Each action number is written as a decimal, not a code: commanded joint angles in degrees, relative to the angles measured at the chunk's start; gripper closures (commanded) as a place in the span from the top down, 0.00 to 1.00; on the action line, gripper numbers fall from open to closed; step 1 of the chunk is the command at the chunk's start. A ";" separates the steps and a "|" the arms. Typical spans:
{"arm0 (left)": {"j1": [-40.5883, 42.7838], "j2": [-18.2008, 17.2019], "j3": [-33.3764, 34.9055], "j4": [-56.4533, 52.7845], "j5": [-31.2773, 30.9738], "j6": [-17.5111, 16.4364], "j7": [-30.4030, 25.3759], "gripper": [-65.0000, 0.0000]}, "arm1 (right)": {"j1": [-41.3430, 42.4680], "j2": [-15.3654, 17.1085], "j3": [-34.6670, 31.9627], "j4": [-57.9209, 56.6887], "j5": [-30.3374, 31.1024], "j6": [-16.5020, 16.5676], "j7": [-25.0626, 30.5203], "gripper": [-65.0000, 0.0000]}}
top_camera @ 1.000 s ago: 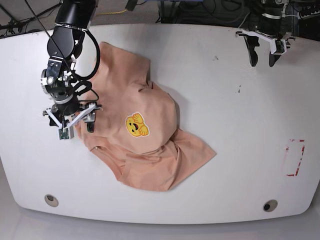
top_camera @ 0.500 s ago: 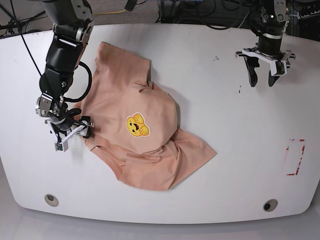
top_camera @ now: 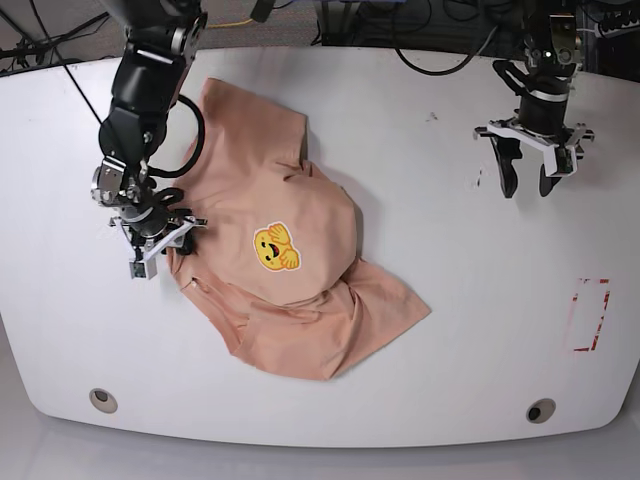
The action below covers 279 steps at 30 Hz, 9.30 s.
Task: Fold the T-shirt properly
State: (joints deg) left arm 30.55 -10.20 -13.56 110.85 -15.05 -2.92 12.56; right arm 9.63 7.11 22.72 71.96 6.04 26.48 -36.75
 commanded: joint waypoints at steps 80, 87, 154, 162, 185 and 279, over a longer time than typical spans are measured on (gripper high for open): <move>-9.93 1.62 4.81 -1.35 -0.38 -17.87 23.88 0.50 | 18.55 0.67 -0.17 -21.19 0.42 7.76 1.72 0.02; -10.28 1.27 7.89 -4.34 -0.38 -17.87 23.79 0.50 | 18.11 0.67 -0.17 -9.33 0.51 7.76 -6.28 0.00; -29.62 2.42 16.51 -19.64 -0.56 -25.08 14.12 0.00 | 21.54 4.45 -10.72 24.43 0.07 12.25 -20.61 0.00; -30.06 2.06 5.87 -9.44 -0.56 -25.26 21.07 0.00 | 26.64 4.89 -11.51 24.34 0.07 12.25 -20.61 0.00; -51.78 -9.98 -6.97 -3.29 -0.56 -26.49 31.00 0.00 | 48.44 7.96 -19.34 15.03 0.15 12.25 -20.70 0.00; -49.75 3.91 -13.65 -22.19 -0.64 -29.65 29.68 0.00 | 48.35 9.98 -14.15 5.88 0.24 12.25 -20.35 0.00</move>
State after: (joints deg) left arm -17.58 -4.95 -26.30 85.52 -14.72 -31.79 42.59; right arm 54.59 16.69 8.56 77.76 6.07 39.03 -58.98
